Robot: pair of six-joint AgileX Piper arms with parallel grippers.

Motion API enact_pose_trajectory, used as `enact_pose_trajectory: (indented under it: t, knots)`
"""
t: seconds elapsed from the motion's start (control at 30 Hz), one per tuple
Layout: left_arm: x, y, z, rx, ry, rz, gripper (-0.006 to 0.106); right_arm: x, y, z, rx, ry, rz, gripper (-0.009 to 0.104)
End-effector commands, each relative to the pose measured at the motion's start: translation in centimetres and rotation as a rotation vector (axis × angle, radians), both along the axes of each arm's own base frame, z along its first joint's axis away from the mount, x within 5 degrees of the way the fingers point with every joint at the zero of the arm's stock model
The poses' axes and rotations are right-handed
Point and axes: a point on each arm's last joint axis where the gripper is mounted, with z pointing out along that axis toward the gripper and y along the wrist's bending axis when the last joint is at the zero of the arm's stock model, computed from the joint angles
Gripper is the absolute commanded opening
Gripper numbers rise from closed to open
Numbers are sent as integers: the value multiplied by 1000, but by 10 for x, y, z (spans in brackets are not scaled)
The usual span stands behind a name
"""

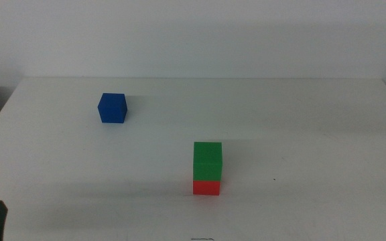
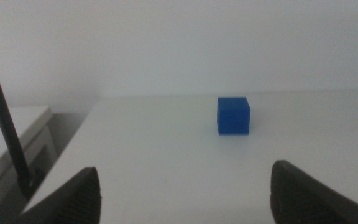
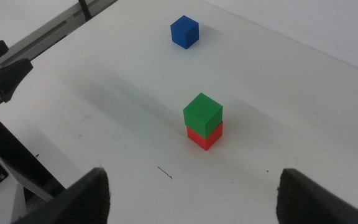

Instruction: Stack red cubes first, then green, then blue cubes in a specific spot.

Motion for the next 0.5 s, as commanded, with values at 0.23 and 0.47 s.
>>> enact_pose_trajectory:
  t: [0.23, 0.47]
  knots:
    - [46, -1, 99, -5, 334, -9, 94, 1, -1, 10, 45, -71, -14, 82]
    - [106, 0, 154, 15, 750, -7, 94, 1, -1, 10, 46, -71, -14, 82]
